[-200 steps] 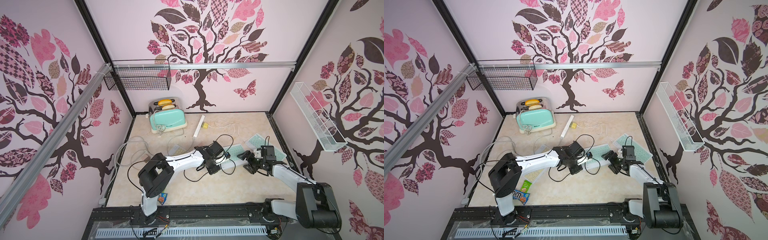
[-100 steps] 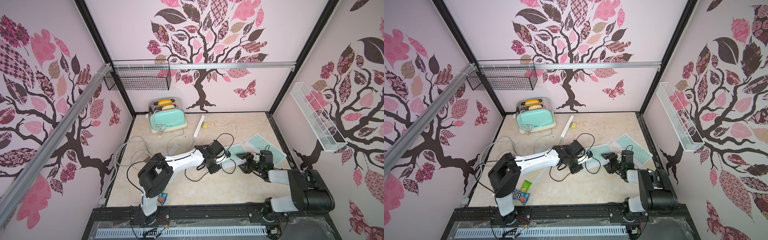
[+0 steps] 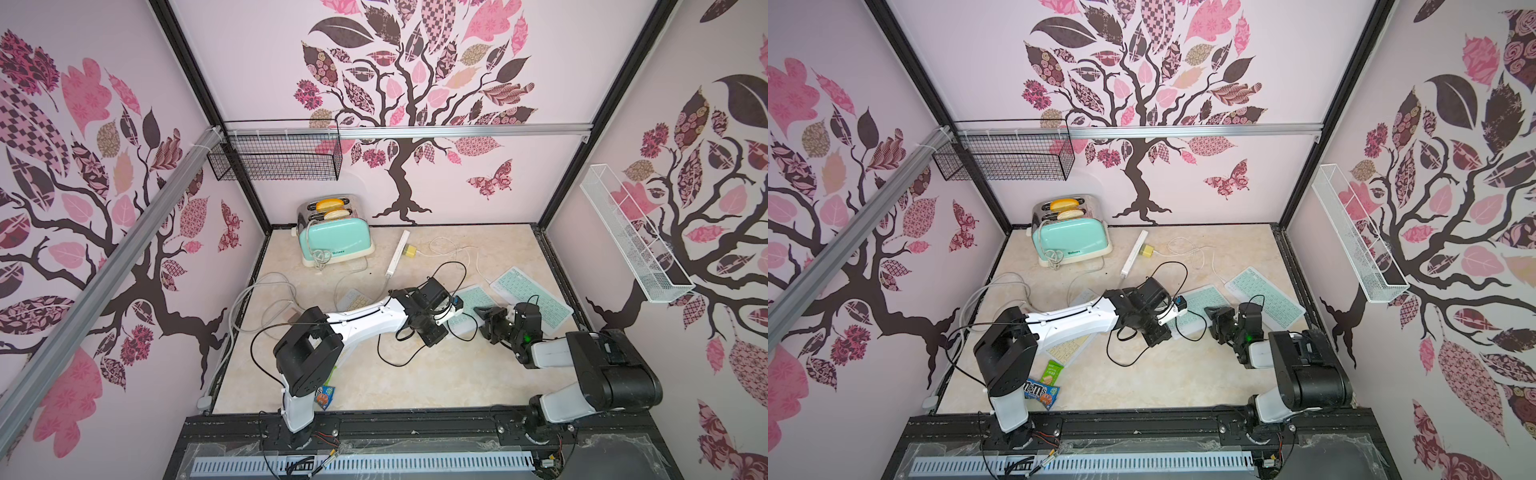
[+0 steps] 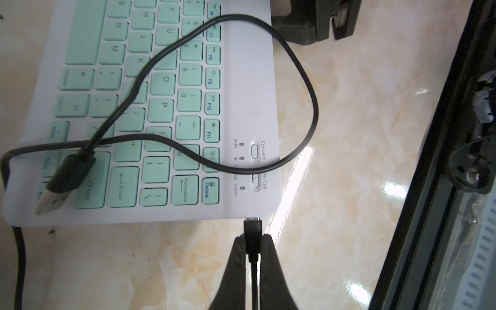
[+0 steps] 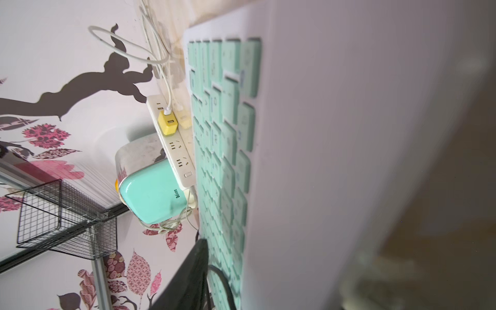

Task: Unplug the wireless keyboard
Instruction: Pick up the keyboard from the center of the board.

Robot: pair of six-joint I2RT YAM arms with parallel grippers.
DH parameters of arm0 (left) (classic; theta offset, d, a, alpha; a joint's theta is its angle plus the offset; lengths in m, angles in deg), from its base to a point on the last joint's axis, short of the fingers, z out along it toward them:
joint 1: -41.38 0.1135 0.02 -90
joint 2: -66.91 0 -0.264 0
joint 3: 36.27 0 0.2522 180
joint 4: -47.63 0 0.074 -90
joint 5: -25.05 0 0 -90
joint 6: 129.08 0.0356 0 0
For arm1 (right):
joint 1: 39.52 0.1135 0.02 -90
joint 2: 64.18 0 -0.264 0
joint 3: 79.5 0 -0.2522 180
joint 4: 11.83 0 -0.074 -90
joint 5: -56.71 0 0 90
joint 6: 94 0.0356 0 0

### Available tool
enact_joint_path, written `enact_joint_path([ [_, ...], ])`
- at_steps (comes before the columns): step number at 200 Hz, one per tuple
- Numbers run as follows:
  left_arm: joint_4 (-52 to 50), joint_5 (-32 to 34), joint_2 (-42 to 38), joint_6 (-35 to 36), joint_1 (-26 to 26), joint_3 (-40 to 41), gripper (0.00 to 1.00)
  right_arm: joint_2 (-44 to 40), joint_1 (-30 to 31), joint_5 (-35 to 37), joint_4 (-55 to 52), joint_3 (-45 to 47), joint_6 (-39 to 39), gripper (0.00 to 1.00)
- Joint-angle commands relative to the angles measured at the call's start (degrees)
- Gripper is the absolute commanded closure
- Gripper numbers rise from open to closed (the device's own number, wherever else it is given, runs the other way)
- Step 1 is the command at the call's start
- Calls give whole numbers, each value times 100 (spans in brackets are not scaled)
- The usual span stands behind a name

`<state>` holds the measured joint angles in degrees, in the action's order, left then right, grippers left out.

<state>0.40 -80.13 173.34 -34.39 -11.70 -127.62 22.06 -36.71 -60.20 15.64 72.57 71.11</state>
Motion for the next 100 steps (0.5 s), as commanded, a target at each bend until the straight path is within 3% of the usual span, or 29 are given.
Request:
enact_joint_path([
  [1,338,-379,-152,-383,-21,-81,100,49,64,246,665,49,140,61],
  [34,442,-363,-106,-578,-25,31,100,-281,75,367,379,-17,-55,74],
  [63,602,-389,-18,-844,-23,137,100,-1035,85,547,-1308,-471,-918,82],
  [100,975,-745,-83,-1157,-26,298,79,-2019,80,1060,-3484,-1197,-2425,95],
])
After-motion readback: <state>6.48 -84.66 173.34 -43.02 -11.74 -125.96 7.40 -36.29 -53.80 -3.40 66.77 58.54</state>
